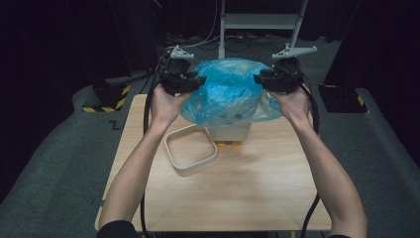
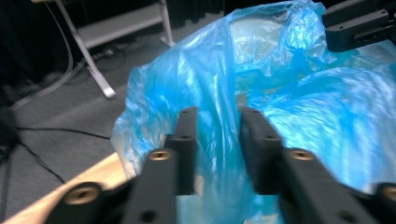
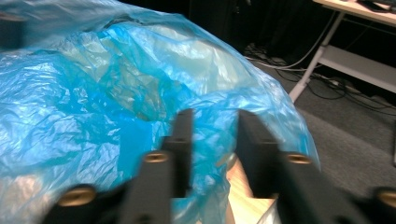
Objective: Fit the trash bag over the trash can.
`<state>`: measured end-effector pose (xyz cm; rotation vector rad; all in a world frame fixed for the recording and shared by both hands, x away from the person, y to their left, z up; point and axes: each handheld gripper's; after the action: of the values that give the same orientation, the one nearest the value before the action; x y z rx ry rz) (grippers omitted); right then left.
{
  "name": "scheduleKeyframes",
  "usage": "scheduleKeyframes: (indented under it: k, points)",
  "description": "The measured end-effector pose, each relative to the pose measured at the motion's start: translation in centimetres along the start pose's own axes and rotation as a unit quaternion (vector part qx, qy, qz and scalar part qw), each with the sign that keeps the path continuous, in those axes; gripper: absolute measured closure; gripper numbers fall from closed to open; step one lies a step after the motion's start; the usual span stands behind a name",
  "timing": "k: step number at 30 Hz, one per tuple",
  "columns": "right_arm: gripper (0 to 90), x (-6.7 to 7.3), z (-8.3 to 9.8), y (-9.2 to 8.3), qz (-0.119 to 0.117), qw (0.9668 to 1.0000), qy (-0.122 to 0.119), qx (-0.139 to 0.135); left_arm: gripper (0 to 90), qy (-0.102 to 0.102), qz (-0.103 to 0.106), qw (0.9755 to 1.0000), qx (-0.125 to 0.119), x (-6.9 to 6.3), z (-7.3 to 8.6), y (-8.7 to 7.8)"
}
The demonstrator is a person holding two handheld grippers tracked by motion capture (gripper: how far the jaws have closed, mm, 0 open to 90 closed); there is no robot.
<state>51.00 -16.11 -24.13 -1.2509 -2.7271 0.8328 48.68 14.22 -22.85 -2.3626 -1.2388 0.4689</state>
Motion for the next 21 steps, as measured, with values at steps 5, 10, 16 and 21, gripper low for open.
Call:
scheduleKeyframes:
  k: [5,10,16,21]
  points:
    - [90.0,-0.5,-0.2,-0.1,0.015,0.9997,-0.018,-0.009,85.4,-0.026,-0.009,0.9996,-0.007,1.8,-0.6,0.8]
    - [90.0,-2.0,-0.3,-0.3,0.042,0.9990,-0.012,-0.012,87.4,-0.056,-0.023,0.9982,-0.009,3.4,-1.1,2.0]
    - [90.0,-4.0,0.8,1.1,0.059,0.9982,0.004,0.012,87.5,-0.077,-0.042,0.9961,0.012,5.0,-0.8,4.6]
    - [90.0,-5.0,2.3,2.6,0.057,0.9975,0.024,0.033,87.0,-0.096,-0.048,0.9939,0.024,5.9,-0.2,6.5]
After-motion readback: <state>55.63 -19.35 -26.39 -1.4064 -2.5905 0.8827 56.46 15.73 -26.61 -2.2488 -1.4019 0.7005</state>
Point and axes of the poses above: each handheld gripper's, and its own axes: y roughly forward along the jaws, z roughly out of its underside, x roughly to its left, and after that the axes turned 8 degrees about -y, right-handed
